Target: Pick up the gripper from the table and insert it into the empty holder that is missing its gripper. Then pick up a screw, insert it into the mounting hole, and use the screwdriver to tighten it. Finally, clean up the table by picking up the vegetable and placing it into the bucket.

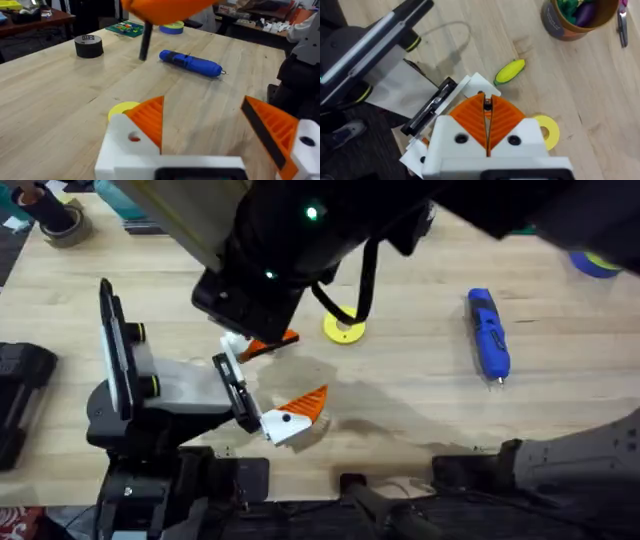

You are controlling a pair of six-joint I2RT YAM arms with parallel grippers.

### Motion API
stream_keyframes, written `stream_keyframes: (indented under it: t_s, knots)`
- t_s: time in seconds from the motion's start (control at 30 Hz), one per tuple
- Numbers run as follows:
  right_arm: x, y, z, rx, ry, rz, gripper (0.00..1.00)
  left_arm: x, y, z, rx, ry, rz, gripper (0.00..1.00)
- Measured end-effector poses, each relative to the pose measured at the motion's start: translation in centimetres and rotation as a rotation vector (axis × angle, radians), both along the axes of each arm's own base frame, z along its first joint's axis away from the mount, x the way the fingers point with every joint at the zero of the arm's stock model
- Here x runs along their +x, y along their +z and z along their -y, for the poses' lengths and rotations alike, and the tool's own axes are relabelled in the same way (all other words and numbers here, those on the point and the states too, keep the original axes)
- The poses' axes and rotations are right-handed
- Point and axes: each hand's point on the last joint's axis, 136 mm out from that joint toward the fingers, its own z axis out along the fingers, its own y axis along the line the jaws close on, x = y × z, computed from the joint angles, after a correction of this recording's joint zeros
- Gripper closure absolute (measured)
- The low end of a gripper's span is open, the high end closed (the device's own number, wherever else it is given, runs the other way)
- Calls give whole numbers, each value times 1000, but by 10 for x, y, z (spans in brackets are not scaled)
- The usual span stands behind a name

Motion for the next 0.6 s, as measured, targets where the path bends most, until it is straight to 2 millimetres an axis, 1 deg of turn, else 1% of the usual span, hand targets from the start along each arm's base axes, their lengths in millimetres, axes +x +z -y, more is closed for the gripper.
stream_keyframes:
  t_s: [0.17, 0.6]
  knots:
    - [-4, 0, -2, -4, 20, 6, 996, 0, 0, 0, 0, 0, 0, 15]
    - [-2, 2, -5, 7, 26, 16, 996, 0, 0, 0, 0, 0, 0, 15]
